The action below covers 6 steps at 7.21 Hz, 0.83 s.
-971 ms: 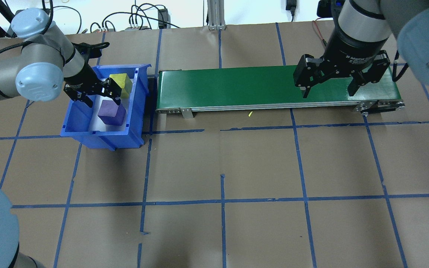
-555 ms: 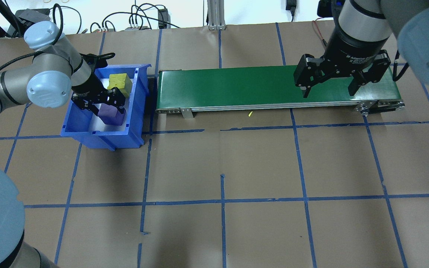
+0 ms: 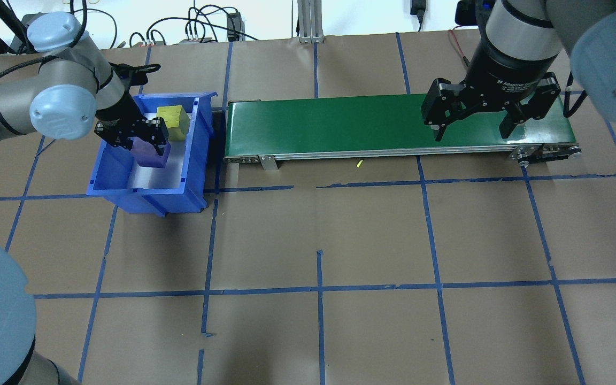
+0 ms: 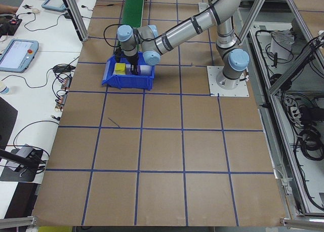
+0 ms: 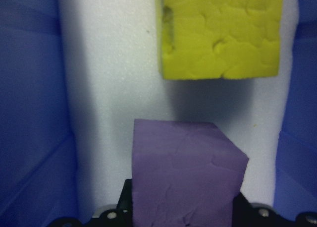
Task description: Move block left to right into plate
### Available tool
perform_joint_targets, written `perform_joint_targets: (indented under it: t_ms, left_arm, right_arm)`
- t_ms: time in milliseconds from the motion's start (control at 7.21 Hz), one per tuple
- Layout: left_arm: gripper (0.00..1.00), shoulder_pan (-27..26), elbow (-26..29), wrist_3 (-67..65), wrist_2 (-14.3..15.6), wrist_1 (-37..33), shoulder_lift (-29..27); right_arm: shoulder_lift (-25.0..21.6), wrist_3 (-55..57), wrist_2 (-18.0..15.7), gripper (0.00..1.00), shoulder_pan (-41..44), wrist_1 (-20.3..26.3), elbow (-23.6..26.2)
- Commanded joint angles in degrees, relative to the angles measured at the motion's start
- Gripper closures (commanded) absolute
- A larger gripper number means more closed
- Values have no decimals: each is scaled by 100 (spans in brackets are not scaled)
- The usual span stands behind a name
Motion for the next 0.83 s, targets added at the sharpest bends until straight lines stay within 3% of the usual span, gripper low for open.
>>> perform_joint_targets:
  t_ms: [0, 278, 416, 694]
  left_arm:
    - [79, -189, 485, -145, 19, -877, 477]
    - [79, -732, 793, -513, -323, -838, 673]
    - [79, -1144, 795, -1281, -577, -498, 595]
    - [79, -1699, 795, -1490, -606, -66, 61]
  right_arm:
    - [0, 0, -1, 0, 0, 8, 0]
    - [0, 0, -1, 0, 0, 8, 0]
    - [0, 0, 8, 0, 0, 8, 9]
    - [0, 0, 34, 0, 0, -10, 18]
